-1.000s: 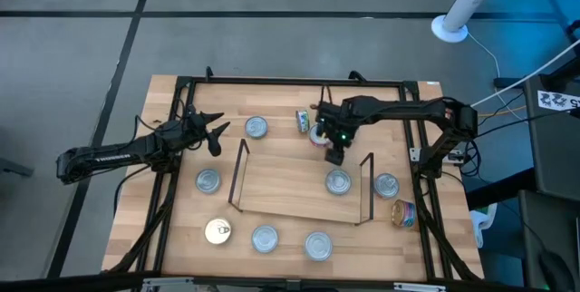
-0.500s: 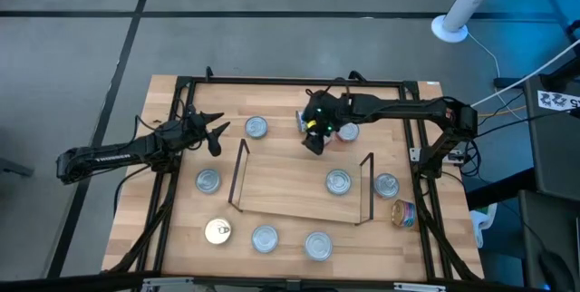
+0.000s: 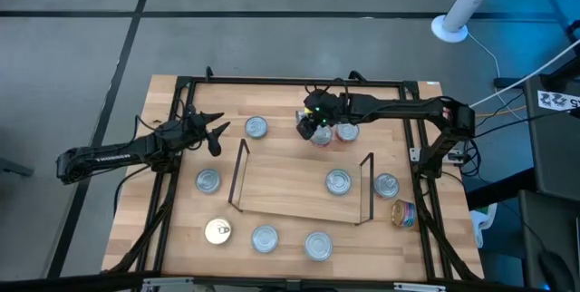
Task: Stack canned seafood by type on shelf
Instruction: Put the green white tuna can on the shelf
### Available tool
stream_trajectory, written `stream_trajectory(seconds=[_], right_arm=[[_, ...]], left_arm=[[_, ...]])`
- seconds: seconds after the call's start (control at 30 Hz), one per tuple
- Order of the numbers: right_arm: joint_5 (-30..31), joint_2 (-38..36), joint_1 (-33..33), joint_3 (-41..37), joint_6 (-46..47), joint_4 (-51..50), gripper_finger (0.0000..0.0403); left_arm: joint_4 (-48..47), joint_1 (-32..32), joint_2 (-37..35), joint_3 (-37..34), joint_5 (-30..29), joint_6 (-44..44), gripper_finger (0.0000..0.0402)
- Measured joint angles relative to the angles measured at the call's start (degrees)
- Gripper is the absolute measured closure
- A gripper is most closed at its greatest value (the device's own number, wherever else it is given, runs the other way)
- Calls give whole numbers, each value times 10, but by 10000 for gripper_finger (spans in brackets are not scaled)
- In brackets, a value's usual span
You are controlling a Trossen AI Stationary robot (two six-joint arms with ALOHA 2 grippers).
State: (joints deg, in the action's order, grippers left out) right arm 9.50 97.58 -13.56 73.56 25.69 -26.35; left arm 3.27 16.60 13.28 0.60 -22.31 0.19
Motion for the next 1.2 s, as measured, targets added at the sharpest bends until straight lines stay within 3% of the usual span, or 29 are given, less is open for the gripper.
stream_trajectory(seconds=[0.27, 0.5, 1.2], right_arm=[[5, 44, 0, 0, 39, 31, 157], [90, 50, 0, 0, 63, 30, 157], [97, 78, -2, 0, 107, 28, 157]], left_arm=[[0, 0, 0, 0, 0, 0, 222], [0, 0, 0, 0, 0, 0, 222], [0, 0, 3, 0, 0, 0, 222]])
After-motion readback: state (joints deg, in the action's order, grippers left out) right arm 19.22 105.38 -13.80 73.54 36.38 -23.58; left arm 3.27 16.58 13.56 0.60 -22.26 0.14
